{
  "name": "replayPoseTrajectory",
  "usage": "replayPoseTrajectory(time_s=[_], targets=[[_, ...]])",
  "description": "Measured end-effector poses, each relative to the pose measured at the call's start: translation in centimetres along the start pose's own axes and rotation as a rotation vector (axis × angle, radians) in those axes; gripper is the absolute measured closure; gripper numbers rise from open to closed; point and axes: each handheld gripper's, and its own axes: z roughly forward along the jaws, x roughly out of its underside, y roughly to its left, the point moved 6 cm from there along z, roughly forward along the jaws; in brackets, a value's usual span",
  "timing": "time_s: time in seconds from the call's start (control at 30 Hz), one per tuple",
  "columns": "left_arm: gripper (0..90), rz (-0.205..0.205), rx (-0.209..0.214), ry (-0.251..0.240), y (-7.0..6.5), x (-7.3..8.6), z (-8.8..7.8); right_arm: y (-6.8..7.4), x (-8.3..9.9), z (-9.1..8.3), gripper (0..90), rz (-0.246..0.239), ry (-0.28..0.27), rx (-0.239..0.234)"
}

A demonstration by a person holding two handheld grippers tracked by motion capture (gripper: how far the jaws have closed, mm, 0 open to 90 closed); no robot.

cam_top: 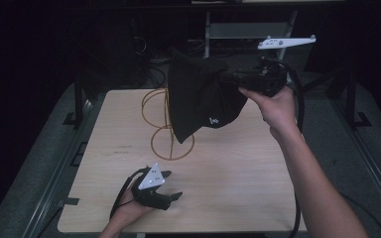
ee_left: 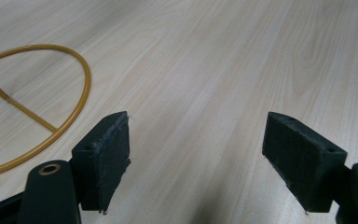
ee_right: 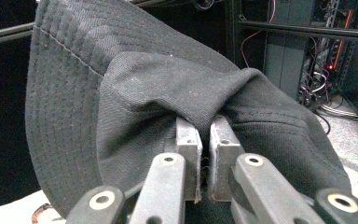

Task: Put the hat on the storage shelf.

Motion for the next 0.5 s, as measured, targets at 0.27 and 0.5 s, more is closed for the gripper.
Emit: replayPoseTrajectory(time_s=[0.27,0.5], targets=[[22.7,0.000,0.004,-0.001,0.0,0.0,0.0,0.2,-1.0,1.8,84.7,-0.012,0.028,0.001],[22.8,0.001,0.010,0.002,-0.2,0.0,0.3,0.3,-1.5,3.4,84.7,-0.013,0.055,-0.001]])
